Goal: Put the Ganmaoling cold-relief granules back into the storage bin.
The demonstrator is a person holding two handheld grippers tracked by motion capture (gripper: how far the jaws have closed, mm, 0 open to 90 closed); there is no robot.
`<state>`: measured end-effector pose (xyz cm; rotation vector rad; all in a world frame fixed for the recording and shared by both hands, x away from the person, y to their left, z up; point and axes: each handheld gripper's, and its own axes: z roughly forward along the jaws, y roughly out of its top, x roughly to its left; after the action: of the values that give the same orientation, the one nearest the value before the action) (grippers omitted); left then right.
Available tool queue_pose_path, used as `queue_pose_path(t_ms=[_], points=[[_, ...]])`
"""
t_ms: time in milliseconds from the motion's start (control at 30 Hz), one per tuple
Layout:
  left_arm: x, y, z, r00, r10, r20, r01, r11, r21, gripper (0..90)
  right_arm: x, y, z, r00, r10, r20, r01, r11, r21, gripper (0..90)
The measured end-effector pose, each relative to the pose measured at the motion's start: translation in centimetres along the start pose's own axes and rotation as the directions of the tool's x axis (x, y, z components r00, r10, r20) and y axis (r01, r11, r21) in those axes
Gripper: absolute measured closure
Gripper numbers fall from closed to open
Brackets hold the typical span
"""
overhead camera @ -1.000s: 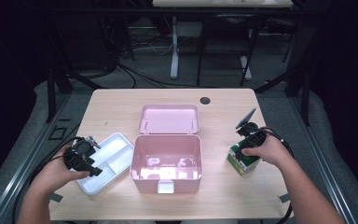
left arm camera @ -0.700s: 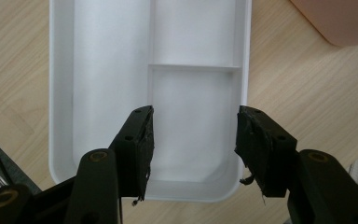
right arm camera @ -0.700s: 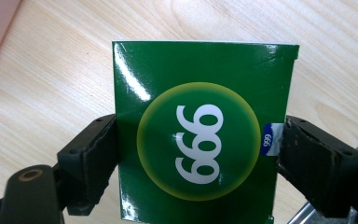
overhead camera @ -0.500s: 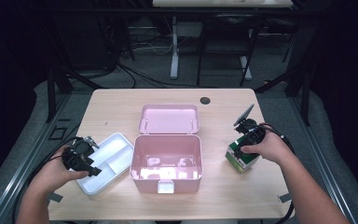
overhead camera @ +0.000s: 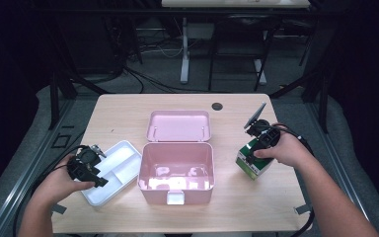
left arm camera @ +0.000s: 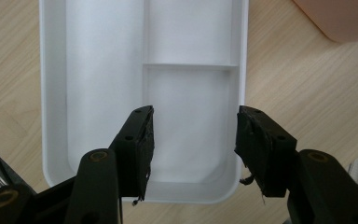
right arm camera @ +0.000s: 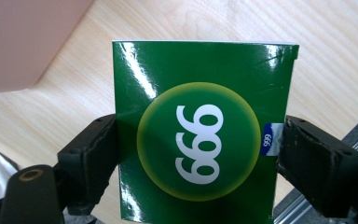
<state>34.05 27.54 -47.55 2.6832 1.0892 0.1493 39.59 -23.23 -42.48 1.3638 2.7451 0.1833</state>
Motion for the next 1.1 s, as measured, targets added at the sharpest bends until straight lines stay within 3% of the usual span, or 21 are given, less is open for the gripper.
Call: queue_pose_path(t_ms=[200,333,433,467,533,600,767,833,867,933,1033,1100], points=[[0.0,0.0,0.0,1.0000,0.004,0.002,-0.004,1.0000,0.001,47.0,0.9,1.0,-1.7,0.9994,-0.035,0.002,0.035,0.999,0.008,16.1],[0.0,0.0,0.0,1.0000,0.001,0.001,-0.001,1.0000,0.001,47.0,1.7,1.8,-3.0,0.9949,-0.101,-0.011,0.101,0.995,-0.003,16.2],[0.0,0.0,0.1,1.0000,0.004,0.003,-0.004,1.0000,0.003,47.0,2.4,2.4,-4.0,0.9863,-0.164,-0.011,0.164,0.986,-0.010,16.3],[0.0,0.0,0.1,1.0000,0.006,0.003,-0.006,1.0000,0.002,47.0,2.5,2.5,-4.1,0.9829,-0.178,-0.047,0.177,0.984,-0.027,16.3],[0.0,0.0,0.1,1.0000,0.007,0.004,-0.007,1.0000,0.002,47.0,3.0,2.9,-4.8,0.9737,-0.228,0.001,0.228,0.974,-0.013,16.3],[0.0,0.0,0.1,1.0000,0.008,0.004,-0.008,1.0000,0.001,47.0,3.4,3.2,-5.2,0.9633,-0.268,-0.008,0.268,0.963,-0.043,16.3],[0.0,0.0,0.1,1.0000,0.008,0.004,-0.008,1.0000,0.001,47.0,4.3,3.8,-6.1,0.9197,-0.391,0.030,0.392,0.919,-0.041,16.3],[0.0,0.0,0.1,1.0000,0.006,0.004,-0.006,1.0000,-0.001,47.0,4.5,3.9,-6.2,0.8911,-0.452,0.043,0.453,0.890,-0.044,16.3],[0.0,0.0,0.1,1.0000,0.006,0.004,-0.006,1.0000,-0.001,47.0,4.6,3.9,-6.3,0.8820,-0.469,0.046,0.471,0.881,-0.046,16.2],[0.0,0.0,0.1,0.9999,0.012,0.004,-0.012,0.9999,0.001,47.0,4.9,3.9,-6.3,0.8439,-0.534,0.049,0.536,0.843,-0.042,16.2],[-0.1,0.1,0.1,0.9999,0.013,0.005,-0.013,0.9999,0.000,47.0,5.2,3.9,-6.4,0.8056,-0.591,0.043,0.592,0.805,-0.033,16.2],[0.0,0.1,0.2,0.9999,0.016,0.006,-0.016,0.9999,0.001,47.0,5.4,3.8,-6.4,0.7901,-0.612,0.039,0.613,0.790,-0.025,16.3]])
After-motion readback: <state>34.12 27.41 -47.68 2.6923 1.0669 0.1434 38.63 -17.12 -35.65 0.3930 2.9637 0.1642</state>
